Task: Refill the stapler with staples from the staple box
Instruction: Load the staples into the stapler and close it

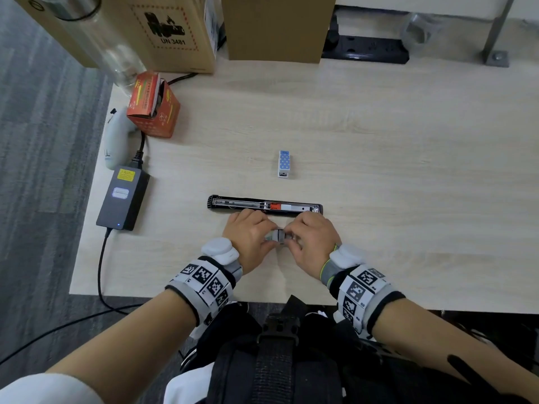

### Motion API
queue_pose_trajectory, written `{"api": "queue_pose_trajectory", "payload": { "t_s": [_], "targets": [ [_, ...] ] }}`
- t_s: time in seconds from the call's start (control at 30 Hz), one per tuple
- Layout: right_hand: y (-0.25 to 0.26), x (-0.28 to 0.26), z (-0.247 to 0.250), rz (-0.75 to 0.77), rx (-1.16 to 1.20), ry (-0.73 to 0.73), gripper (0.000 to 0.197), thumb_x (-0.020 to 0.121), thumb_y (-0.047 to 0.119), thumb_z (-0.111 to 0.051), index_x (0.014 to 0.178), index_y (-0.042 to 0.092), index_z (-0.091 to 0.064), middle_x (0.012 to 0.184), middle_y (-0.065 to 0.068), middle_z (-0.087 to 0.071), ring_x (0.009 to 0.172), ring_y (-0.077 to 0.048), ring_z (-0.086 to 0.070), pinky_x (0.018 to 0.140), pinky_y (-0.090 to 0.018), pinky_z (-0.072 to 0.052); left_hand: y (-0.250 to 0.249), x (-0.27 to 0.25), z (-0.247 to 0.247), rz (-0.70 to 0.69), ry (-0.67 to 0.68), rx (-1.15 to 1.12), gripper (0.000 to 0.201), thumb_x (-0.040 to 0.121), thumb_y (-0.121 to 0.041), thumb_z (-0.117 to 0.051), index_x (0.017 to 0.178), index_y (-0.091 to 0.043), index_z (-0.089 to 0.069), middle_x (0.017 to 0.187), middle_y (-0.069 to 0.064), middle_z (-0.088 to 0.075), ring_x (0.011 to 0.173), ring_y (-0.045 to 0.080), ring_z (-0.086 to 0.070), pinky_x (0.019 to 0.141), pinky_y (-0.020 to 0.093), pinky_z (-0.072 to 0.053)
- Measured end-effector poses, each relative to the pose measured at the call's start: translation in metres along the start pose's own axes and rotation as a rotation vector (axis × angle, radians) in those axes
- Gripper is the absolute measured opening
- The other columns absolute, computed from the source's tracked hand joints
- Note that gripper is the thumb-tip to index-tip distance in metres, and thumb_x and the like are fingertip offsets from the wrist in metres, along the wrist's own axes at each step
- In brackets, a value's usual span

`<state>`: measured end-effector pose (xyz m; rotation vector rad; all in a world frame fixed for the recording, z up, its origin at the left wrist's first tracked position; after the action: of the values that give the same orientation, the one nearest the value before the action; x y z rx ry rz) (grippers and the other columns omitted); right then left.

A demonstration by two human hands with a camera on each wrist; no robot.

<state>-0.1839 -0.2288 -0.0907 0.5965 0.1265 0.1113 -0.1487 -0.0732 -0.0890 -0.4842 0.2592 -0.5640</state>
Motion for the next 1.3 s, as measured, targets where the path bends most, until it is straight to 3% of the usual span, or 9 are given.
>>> {"api": "queue_pose_trajectory", "payload": {
  "t_s": [0.3, 0.5, 0.77, 0.9, 1.17, 1.3],
  "targets": [
    [0.005, 0.005, 0.001, -0.033, -0.017, 0.017, 0.019, 0.067, 0.01, -0.072, 0.085, 0.016, -0.067, 0.085, -0.002, -0.059, 0.078, -0.027, -0.054, 0.066, -0.032, -0.042, 0.001, 0.001, -0.002, 0.023, 0.009, 0.019, 0.03, 0.071, -0.039, -0.064, 0.095, -0.021, -0.07, 0.088, 0.001, -0.065, 0.086, 0.029, -0.056, 0.074, 0.039, -0.041],
    [0.009, 0.005, 0.0, -0.027, -0.05, 0.061, 0.021, 0.067, 0.01, -0.07, 0.088, 0.014, -0.068, 0.088, -0.004, -0.06, 0.081, -0.03, -0.054, 0.067, -0.035, -0.043, 0.0, 0.001, 0.0, 0.03, 0.016, 0.024, 0.031, 0.072, -0.04, -0.059, 0.094, -0.022, -0.07, 0.087, 0.001, -0.066, 0.085, 0.029, -0.057, 0.074, 0.039, -0.043],
    [0.008, 0.008, 0.001, -0.066, -0.009, 0.092, 0.019, 0.068, 0.007, -0.069, 0.085, 0.015, -0.064, 0.091, -0.005, -0.06, 0.086, -0.03, -0.054, 0.075, -0.038, -0.045, 0.0, 0.002, 0.001, 0.035, 0.027, 0.032, 0.03, 0.07, -0.038, -0.066, 0.093, -0.02, -0.071, 0.087, 0.002, -0.066, 0.086, 0.029, -0.058, 0.075, 0.039, -0.042],
    [0.006, 0.008, 0.002, -0.062, -0.023, 0.097, 0.02, 0.069, 0.012, -0.072, 0.087, 0.014, -0.064, 0.091, -0.006, -0.06, 0.085, -0.03, -0.054, 0.074, -0.035, -0.043, 0.001, 0.002, 0.0, 0.03, 0.021, 0.028, 0.03, 0.071, -0.039, -0.067, 0.094, -0.02, -0.07, 0.088, 0.001, -0.066, 0.087, 0.029, -0.057, 0.075, 0.038, -0.042],
    [-0.001, 0.002, 0.006, -0.072, -0.032, 0.082, 0.021, 0.072, 0.019, -0.074, 0.091, 0.014, -0.067, 0.089, -0.006, -0.062, 0.083, -0.03, -0.056, 0.071, -0.041, -0.049, 0.001, 0.001, 0.001, 0.022, 0.023, 0.021, 0.032, 0.072, -0.04, -0.069, 0.095, -0.018, -0.07, 0.089, 0.002, -0.066, 0.088, 0.029, -0.057, 0.076, 0.041, -0.043],
    [0.0, 0.002, 0.008, -0.114, -0.013, 0.073, 0.016, 0.072, 0.018, -0.073, 0.083, 0.013, -0.063, 0.087, -0.006, -0.062, 0.081, -0.03, -0.056, 0.071, -0.038, -0.048, 0.001, 0.002, 0.001, 0.022, 0.023, 0.024, 0.032, 0.072, -0.04, -0.069, 0.096, -0.018, -0.07, 0.09, 0.002, -0.067, 0.088, 0.029, -0.057, 0.077, 0.041, -0.043]
  ]
}}
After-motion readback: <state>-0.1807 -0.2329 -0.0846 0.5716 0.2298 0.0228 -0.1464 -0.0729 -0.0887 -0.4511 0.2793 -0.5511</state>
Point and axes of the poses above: each hand's wrist, its own x-axis towards the middle knuckle, its own z-axis out of the back of the hand, y = z × x, the point moved 3 cm from there along x, towards the middle knuckle
